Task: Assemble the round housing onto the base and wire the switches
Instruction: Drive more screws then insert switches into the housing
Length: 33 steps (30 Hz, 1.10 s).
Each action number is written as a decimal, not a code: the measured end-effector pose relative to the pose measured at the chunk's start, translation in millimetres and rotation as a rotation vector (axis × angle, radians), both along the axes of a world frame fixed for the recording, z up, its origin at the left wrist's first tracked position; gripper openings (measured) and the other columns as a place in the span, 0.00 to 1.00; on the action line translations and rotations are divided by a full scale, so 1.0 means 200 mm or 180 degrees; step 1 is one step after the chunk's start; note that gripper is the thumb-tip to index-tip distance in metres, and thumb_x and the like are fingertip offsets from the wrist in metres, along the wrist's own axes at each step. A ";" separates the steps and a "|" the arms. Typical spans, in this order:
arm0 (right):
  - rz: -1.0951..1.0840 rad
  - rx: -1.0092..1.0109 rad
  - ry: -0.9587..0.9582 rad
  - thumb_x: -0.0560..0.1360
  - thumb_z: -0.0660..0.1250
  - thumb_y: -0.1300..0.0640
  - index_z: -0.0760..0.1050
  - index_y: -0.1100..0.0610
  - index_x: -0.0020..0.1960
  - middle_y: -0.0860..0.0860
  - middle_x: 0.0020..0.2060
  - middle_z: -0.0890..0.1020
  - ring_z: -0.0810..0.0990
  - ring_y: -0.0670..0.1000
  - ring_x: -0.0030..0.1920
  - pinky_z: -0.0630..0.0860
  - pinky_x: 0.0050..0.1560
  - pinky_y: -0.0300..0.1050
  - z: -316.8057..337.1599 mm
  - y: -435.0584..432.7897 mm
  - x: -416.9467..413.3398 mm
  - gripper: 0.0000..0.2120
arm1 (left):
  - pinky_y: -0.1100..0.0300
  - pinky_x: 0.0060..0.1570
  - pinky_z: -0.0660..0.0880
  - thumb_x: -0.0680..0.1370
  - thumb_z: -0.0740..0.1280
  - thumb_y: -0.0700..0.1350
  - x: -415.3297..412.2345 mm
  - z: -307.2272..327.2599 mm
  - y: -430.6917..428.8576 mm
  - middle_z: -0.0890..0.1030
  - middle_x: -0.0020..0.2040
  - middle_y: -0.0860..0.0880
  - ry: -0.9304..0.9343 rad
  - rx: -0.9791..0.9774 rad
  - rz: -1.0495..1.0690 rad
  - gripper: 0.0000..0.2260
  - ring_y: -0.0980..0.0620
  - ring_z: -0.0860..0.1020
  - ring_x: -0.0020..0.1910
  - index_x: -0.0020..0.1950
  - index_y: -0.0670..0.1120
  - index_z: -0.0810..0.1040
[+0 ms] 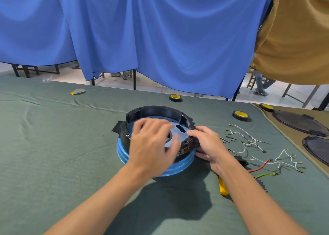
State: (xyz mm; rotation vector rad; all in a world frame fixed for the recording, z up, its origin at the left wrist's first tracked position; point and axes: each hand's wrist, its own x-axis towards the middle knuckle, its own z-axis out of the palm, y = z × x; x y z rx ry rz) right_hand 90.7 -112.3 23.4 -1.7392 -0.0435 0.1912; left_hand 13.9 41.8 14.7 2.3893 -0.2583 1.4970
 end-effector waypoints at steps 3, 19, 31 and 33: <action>0.0274 -0.0236 0.0050 0.73 0.70 0.48 0.76 0.46 0.50 0.49 0.46 0.84 0.83 0.52 0.49 0.79 0.52 0.52 0.01 -0.03 -0.02 0.07 | 0.49 0.56 0.73 0.78 0.63 0.53 -0.01 -0.07 -0.11 0.82 0.42 0.51 0.0151 0.0916 0.0307 0.13 0.48 0.80 0.43 0.46 0.46 0.82; 0.0217 -0.3010 -0.1192 0.74 0.70 0.54 0.82 0.46 0.52 0.49 0.47 0.85 0.79 0.53 0.53 0.75 0.55 0.47 0.03 -0.38 0.21 0.07 | 0.54 0.35 0.74 0.77 0.67 0.49 0.15 -0.14 -0.10 0.74 0.29 0.50 -0.0435 0.1529 0.0777 0.10 0.46 0.75 0.31 0.44 0.43 0.83; 0.0069 -0.3760 -0.1545 0.75 0.65 0.59 0.81 0.54 0.50 0.56 0.47 0.82 0.79 0.60 0.49 0.76 0.44 0.51 -0.06 -0.28 0.21 0.07 | 0.51 0.51 0.69 0.77 0.67 0.52 0.22 -0.16 -0.11 0.79 0.32 0.51 -0.0603 0.1208 0.1053 0.12 0.48 0.80 0.37 0.46 0.43 0.83; 0.0167 -0.3739 -0.1474 0.74 0.64 0.60 0.79 0.54 0.51 0.57 0.50 0.81 0.79 0.60 0.51 0.75 0.46 0.51 -0.05 -0.28 0.21 0.09 | 0.51 0.52 0.68 0.77 0.67 0.52 0.22 -0.15 -0.10 0.78 0.30 0.52 -0.0583 0.1164 0.1069 0.13 0.48 0.79 0.36 0.42 0.44 0.83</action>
